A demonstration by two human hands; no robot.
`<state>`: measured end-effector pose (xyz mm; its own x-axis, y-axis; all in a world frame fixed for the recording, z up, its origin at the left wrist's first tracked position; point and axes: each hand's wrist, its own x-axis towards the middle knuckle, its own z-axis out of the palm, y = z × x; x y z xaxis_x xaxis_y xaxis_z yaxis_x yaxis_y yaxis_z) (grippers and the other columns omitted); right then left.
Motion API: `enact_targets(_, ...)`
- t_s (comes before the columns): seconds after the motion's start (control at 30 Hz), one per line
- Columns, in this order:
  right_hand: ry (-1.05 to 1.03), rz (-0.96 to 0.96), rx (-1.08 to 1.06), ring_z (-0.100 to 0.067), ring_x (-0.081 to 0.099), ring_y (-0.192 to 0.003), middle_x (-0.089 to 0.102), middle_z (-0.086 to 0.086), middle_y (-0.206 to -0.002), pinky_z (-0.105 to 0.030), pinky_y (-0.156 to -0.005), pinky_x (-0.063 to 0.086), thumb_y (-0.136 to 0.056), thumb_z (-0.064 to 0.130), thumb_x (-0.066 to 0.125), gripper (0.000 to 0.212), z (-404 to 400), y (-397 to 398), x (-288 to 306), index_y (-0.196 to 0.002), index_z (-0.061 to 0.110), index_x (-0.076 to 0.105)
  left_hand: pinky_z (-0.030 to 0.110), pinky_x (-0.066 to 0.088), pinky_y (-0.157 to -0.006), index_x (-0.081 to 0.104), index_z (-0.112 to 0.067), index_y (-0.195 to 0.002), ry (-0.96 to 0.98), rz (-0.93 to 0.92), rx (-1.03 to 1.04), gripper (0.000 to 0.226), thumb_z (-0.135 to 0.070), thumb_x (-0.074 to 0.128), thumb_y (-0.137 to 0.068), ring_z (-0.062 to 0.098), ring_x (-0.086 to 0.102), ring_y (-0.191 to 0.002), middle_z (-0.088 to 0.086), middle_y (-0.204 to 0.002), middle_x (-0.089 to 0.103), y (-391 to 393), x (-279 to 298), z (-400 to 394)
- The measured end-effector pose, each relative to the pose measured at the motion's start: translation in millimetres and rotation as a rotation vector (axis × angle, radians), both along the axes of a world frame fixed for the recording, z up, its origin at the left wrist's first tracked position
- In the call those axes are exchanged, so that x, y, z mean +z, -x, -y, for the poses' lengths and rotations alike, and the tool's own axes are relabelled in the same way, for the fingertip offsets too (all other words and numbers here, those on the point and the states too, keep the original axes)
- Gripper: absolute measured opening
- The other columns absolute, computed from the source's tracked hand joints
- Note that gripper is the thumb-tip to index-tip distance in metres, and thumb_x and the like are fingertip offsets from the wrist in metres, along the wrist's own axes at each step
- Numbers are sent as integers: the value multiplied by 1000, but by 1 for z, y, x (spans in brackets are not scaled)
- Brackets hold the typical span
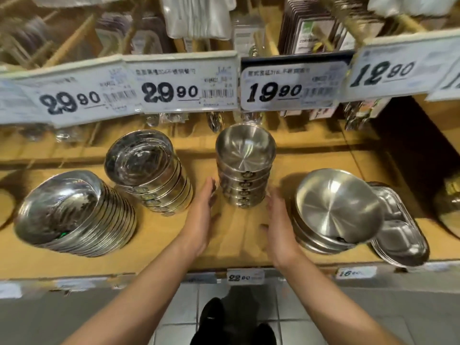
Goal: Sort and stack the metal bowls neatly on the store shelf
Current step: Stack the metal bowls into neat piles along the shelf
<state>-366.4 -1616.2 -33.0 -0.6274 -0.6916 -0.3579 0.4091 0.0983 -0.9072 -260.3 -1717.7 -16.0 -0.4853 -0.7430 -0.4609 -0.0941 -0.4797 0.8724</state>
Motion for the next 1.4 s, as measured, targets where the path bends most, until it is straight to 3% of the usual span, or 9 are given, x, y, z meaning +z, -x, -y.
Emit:
enact_targets(0.07,-48,20,60,14,44,-129,52,40,-134,-39,-118,32,-101,64,33,32,-28,-15,5,-129,62,48,27,48,-90,60,-35,-121,-13,59,0,35,-57,42,-101,-6,64,-104,-25,-109,69,-14,-4,-18)
enact_targets(0.13,-102,58,73,3,44,-136,47,24,-150,-36,-110,42,-90,69,40,52,-62,-25,10,-139,55,48,21,53,-77,63,-31,-113,-34,125,-28,29,-50,43,-104,-2,69,-93,-19,-101,75,-27,-7,-40)
enact_targets(0.3,-206,71,9,-5,59,-122,67,8,-131,-33,-88,51,-109,39,36,32,-146,-4,9,-120,39,66,46,48,-105,62,-19,-119,-79,115,-124,27,-34,43,-107,20,61,-104,5,-112,65,-23,0,-87)
enact_targets(0.57,-198,55,-171,-14,65,-115,73,1,-120,-37,-81,52,-110,31,39,32,-200,37,30,-117,29,71,32,51,-88,60,-12,-124,-71,72,-149,26,-27,48,-106,18,58,-101,4,-109,61,14,29,-127)
enact_targets(0.73,-184,61,2,-24,64,-118,67,-14,-129,-40,-91,53,-109,22,41,31,-176,4,39,-127,11,64,36,53,-94,65,-14,-119,-31,77,-78,23,-27,52,-104,17,61,-102,3,-109,65,-8,37,-128)
enact_targets(0.93,-161,71,228,-20,63,-114,67,-11,-123,-35,-88,54,-109,22,43,21,-122,-44,58,-115,21,63,24,55,-67,70,-13,-106,26,97,126,21,-24,53,-103,8,70,-75,-4,-83,73,-95,43,-106)
enact_targets(1.07,-147,65,329,-17,64,-105,66,-13,-123,-30,-79,54,-108,20,44,21,-83,-72,69,-118,16,62,26,56,-70,70,-13,-100,20,112,359,20,-21,52,-103,13,66,-76,-1,-82,68,-166,47,-81)
enact_targets(1.2,-115,-14,462,-16,61,-120,63,-7,-132,-28,-84,54,-109,25,42,29,-47,-106,65,-132,21,59,21,55,-57,67,-12,-100,21,92,538,18,-21,52,-102,15,66,-76,1,-84,66,-224,50,-54)
enact_targets(1.4,-107,9,491,-21,45,-141,46,-6,-154,-41,-102,49,-108,35,42,45,32,-168,58,-152,24,43,36,52,-88,65,-18,-119,64,96,606,24,-29,50,-104,16,59,-108,1,-117,63,-282,46,10)
